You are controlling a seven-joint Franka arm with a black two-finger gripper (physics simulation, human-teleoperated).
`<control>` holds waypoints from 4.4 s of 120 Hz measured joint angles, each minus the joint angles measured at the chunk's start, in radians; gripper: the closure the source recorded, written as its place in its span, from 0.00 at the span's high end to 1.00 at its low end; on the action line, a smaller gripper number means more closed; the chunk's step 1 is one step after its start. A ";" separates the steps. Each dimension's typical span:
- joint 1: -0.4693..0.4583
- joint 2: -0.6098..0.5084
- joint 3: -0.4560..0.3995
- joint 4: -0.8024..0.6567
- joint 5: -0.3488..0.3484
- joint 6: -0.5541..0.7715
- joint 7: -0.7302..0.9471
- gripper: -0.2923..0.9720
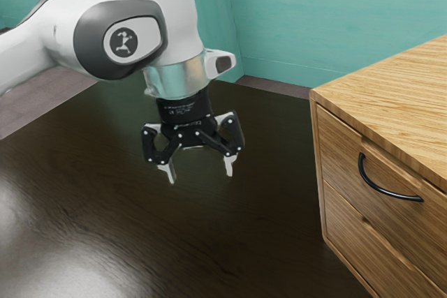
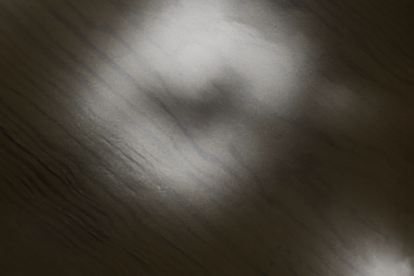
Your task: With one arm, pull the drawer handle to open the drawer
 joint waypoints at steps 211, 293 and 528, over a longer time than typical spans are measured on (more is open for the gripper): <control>-0.359 -0.115 0.006 -0.079 -0.100 0.472 -0.677 0.77; -0.324 -0.047 -0.025 -0.041 -0.056 0.487 -0.691 0.77; -0.341 -0.391 -0.019 -0.487 -0.079 0.599 -0.684 0.57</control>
